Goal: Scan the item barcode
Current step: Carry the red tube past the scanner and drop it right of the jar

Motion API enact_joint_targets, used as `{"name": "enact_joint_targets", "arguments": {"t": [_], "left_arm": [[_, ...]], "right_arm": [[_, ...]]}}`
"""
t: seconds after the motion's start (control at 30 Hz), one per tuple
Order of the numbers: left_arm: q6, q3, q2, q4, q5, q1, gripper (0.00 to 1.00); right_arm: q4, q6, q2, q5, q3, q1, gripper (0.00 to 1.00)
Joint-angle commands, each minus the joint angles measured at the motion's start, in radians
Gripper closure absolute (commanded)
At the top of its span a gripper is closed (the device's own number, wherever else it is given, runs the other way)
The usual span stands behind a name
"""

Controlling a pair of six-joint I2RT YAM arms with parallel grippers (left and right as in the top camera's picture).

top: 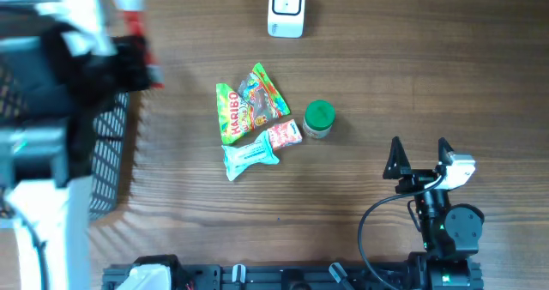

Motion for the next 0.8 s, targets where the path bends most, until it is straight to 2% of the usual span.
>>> {"name": "enact_joint_targets", "arguments": {"t": [0.0, 0.2, 0.43, 0.6, 0.77], "left_arm": [[-0.068, -0.057, 0.131, -0.006, -0.071, -0.2, 0.96], [-0.097, -0.073, 0.33, 0.086, -0.06, -0.456, 0.96], [-0.093, -0.073, 0.476, 0.325, -0.041, -0.703, 0.96], [-0.188, -0.073, 0.605, 0.455, -0.04, -0.8, 0.96], [-0.197, -0.073, 0.726, 0.495, -0.035, -0.862, 0.96]], "right_arm": [[0.002, 0.002, 0.002, 0.013, -0.001, 0.006, 0.0], [0.002, 0.002, 0.002, 0.013, -0.001, 0.006, 0.0], [0.002, 0.002, 0.002, 0.013, -0.001, 0.006, 0.0], [0.002, 0.002, 0.002, 0.013, -0.001, 0.006, 0.0], [0.002, 0.002, 0.002, 0.013, -0.001, 0.006, 0.0]]}}
